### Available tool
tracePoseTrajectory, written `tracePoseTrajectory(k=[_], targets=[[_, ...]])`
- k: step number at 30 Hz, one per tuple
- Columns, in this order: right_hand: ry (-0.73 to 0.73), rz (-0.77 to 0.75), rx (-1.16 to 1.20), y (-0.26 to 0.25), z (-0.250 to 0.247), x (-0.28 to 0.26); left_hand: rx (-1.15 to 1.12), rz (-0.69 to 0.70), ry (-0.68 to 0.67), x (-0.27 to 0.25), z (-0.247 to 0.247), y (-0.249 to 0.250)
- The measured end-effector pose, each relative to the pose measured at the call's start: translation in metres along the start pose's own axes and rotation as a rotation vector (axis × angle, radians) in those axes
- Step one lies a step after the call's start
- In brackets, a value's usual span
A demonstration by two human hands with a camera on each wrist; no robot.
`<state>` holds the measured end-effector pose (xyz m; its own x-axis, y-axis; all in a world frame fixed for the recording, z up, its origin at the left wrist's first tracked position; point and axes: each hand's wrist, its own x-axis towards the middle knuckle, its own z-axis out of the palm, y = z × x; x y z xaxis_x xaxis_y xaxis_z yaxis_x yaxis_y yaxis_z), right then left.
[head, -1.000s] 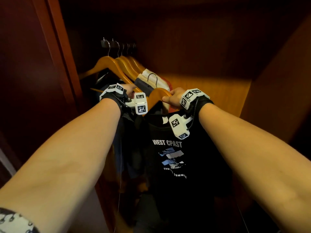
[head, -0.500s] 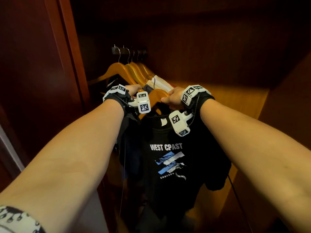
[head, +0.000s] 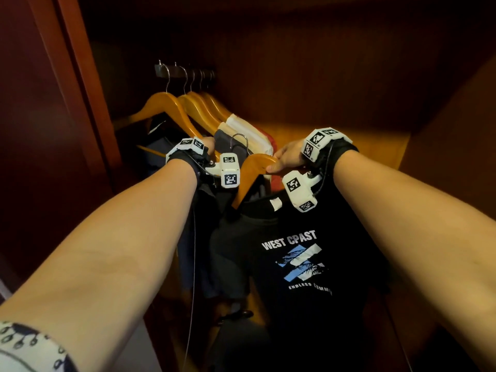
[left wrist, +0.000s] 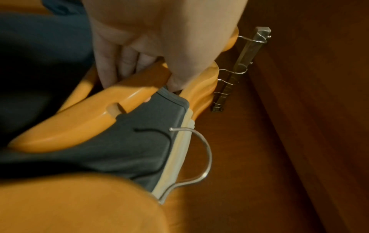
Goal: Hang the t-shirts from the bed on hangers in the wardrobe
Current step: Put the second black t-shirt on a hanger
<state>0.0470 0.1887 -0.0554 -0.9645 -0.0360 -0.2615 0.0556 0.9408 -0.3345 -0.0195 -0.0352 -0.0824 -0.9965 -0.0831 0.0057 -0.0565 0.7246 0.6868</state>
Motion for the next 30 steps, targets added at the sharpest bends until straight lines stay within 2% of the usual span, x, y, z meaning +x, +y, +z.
tracePoseTrajectory(k=[1,3,5,6,8,10,13,15,16,19,23,26,30], targets=[[-0.014,0.004,0.035,-0.001,0.001,-0.002,0.005,-0.011,0.011,0.001,0.002,-0.002],[-0.001,-0.005,0.031,0.0,0.001,-0.002,-0.137,-0.087,0.087,-0.017,0.002,0.0],[0.034,-0.018,0.028,-0.002,0.004,-0.006,-0.067,-0.04,0.154,-0.028,0.001,-0.001],[0.059,-0.032,0.017,-0.004,0.004,-0.006,-0.079,-0.036,0.138,-0.031,0.0,-0.005],[0.105,-0.065,-0.03,-0.011,0.005,-0.007,-0.316,-0.04,0.098,-0.033,-0.004,-0.009],[0.141,-0.081,-0.004,-0.02,0.007,-0.009,-0.413,-0.072,0.126,-0.03,-0.009,-0.013],[0.207,-0.103,0.07,-0.034,0.008,-0.004,-0.37,-0.098,0.183,-0.052,-0.027,-0.008],[0.221,-0.11,0.154,-0.045,0.007,-0.001,-0.275,-0.072,0.136,-0.057,-0.039,-0.007],[0.222,-0.12,0.195,-0.05,0.007,0.001,-0.307,-0.072,0.12,-0.066,-0.046,-0.004],[0.24,-0.158,0.294,-0.065,0.003,0.006,-0.321,-0.129,0.193,-0.064,-0.062,-0.005],[0.311,-0.21,0.402,-0.093,-0.002,0.023,-0.359,-0.098,0.264,-0.063,-0.083,-0.006],[0.355,-0.257,0.415,-0.118,-0.01,0.032,-0.376,-0.024,0.321,-0.049,-0.1,-0.002],[0.436,-0.285,0.363,-0.152,-0.026,0.047,-0.344,-0.1,0.449,-0.033,-0.121,0.008]])
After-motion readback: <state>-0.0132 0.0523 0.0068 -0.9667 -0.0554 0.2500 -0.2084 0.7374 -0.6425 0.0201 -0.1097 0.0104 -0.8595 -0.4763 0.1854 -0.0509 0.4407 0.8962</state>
